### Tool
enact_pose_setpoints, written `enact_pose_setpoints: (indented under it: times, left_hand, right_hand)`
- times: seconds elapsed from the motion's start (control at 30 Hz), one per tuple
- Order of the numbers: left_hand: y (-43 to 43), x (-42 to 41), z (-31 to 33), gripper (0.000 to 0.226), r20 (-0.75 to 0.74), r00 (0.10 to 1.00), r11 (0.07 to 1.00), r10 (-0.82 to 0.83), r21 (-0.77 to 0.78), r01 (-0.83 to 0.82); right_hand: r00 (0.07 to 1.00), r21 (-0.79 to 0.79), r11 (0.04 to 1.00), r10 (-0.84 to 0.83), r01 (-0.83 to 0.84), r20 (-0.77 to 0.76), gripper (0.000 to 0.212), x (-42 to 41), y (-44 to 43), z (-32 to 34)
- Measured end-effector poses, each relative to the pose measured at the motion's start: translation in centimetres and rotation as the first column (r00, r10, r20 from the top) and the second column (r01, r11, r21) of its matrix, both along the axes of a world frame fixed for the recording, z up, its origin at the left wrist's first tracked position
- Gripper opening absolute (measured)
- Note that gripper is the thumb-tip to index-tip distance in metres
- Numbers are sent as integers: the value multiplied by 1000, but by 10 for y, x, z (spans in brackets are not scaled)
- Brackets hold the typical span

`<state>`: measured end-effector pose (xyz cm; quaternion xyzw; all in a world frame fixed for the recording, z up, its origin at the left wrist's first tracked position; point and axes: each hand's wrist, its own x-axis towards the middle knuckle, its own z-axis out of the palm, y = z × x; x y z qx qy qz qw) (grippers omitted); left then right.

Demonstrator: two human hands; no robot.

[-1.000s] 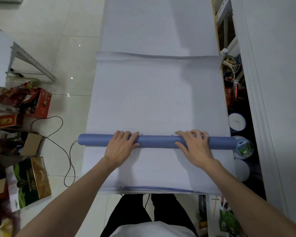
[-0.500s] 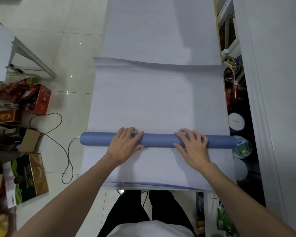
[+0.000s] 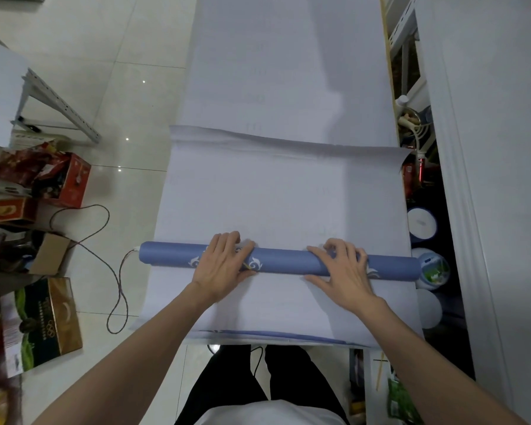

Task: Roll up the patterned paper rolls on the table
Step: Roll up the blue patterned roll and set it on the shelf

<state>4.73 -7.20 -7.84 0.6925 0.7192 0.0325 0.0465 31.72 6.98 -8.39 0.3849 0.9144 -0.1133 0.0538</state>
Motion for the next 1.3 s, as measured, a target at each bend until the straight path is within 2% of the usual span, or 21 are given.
enact_pose_setpoints:
  times: [0.1, 0.23, 0.4, 0.5, 0.63, 0.8, 0.9, 1.07, 1.3]
  left_hand:
    - [6, -2, 1, 55, -24, 1000, 999, -16, -51, 15]
    - [4, -3, -2, 41, -31, 999, 1000, -19, 23, 20]
    - [3, 6, -2, 57, -86, 996, 1000, 3, 2, -3]
    - [7, 5, -1, 49, -108, 994, 1000, 0, -6, -1]
    - [9, 2, -4, 37, -58, 998, 1000, 14, -2, -14]
    - [13, 2, -3, 54, -63, 997, 999, 35, -24, -37]
    - [14, 3, -2, 53, -72, 997, 1000, 18, -22, -19]
    - [5, 0, -3, 54, 1, 1000, 999, 30, -15, -30]
    - [12, -1, 1, 53, -62, 998, 998, 9, -58, -13]
  right_hand:
    - [999, 46, 999, 15, -16, 32, 54, -2, 2, 2]
    - [1000, 34, 999, -21, 22, -18, 44, -4, 2, 6]
    - [998, 41, 999, -6, 9, -64, 52, -6, 5, 6]
    - [999, 64, 998, 25, -23, -32, 51, -9, 8, 9]
    - [1000, 43, 999, -10, 10, 4, 49, -13, 8, 10]
    - [1000, -17, 1000, -22, 22, 16, 59, -11, 5, 4]
    - [999, 26, 1000, 9, -10, 38, 62, -10, 5, 5]
    - [999, -1, 999, -32, 32, 22, 50, -10, 4, 5]
    - [999, 18, 1000, -2, 2, 38, 53, -9, 11, 7]
